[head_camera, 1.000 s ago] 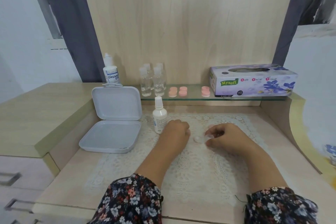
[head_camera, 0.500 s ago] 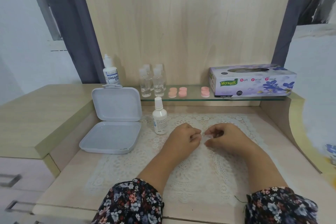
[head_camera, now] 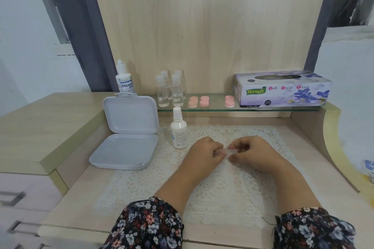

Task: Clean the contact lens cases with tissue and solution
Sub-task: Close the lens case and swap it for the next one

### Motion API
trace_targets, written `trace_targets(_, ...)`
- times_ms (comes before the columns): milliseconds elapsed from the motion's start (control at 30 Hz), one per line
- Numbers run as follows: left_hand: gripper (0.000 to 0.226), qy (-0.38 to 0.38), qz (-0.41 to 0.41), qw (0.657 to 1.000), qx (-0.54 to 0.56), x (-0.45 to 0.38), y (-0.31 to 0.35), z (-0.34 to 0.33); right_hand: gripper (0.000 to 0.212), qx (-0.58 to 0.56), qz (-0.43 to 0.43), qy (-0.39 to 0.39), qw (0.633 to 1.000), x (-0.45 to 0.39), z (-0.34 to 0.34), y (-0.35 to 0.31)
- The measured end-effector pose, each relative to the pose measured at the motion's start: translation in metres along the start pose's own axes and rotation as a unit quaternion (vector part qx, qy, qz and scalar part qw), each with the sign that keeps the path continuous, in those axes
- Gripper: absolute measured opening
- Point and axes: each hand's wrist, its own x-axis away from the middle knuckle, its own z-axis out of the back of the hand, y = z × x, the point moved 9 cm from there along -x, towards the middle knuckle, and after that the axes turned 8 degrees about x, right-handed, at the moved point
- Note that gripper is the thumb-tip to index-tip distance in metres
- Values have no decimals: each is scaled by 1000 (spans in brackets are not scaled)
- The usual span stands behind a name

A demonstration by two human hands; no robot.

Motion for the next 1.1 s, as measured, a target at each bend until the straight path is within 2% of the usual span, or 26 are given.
trace_targets(533, 29, -12, 5, 1000, -3, -1, -3, -1, 20, -3, 4, -2, 1000, 1, 0, -1)
trace_targets(767, 31, -33, -17, 999, 0, -1, -2, -5, 20, -3, -4, -3, 1000, 0, 0, 1)
trace_targets(933, 25, -30, -19, 999, 13, -2, -1, -6, 20, -6, -4, -2, 1000, 1, 0, 0)
trace_targets(1100, 29, -28, 14, 998, 50, 0, -9, -6, 21, 2, -9, -5, 1000, 3, 1, -1)
